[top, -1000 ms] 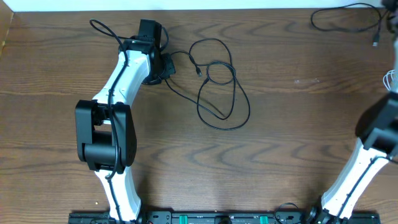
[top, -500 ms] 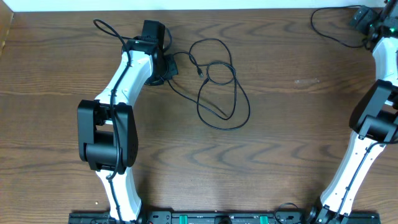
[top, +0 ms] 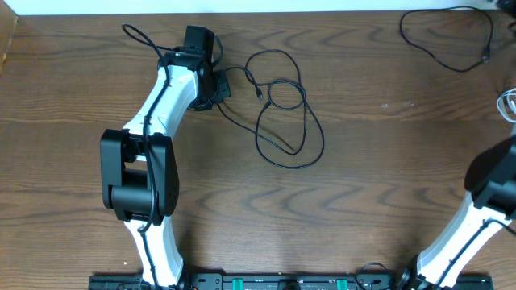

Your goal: Untangle cables

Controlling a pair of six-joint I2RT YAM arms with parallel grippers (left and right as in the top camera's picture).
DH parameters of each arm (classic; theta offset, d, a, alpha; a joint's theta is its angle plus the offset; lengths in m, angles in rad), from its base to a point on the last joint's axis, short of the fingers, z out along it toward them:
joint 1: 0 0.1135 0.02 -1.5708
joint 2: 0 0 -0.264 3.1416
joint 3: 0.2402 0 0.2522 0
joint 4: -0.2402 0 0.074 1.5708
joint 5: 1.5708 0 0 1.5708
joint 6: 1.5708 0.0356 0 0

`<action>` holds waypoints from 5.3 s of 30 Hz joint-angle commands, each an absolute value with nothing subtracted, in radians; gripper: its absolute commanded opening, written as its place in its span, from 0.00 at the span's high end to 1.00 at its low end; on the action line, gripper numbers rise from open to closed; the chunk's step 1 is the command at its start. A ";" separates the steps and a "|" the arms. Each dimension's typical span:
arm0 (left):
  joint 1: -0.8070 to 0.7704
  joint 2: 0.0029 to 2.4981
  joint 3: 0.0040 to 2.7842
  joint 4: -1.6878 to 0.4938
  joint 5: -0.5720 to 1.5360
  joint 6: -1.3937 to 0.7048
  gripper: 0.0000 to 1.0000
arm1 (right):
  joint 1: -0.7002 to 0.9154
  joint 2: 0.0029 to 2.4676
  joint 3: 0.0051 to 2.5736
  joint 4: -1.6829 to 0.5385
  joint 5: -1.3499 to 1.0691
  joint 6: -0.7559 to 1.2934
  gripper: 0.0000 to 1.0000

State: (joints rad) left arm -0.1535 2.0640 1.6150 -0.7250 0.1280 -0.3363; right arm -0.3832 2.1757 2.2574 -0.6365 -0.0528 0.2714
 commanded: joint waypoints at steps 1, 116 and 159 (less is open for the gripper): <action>-0.154 2.040 1.621 -0.725 0.119 -0.311 0.92 | -0.385 2.171 2.265 -0.681 0.047 0.184 0.01; -0.093 1.645 1.633 -0.938 0.182 -0.153 0.04 | -0.140 0.768 1.581 -0.938 0.195 0.371 0.99; -0.093 1.647 1.593 -0.914 0.182 -0.153 0.05 | -1.023 1.687 1.599 -1.080 0.041 0.505 0.48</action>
State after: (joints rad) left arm -0.0952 1.6341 1.5986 -0.9161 0.1959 -0.1593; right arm -1.0199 1.6623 1.5936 -1.0813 0.0864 0.4976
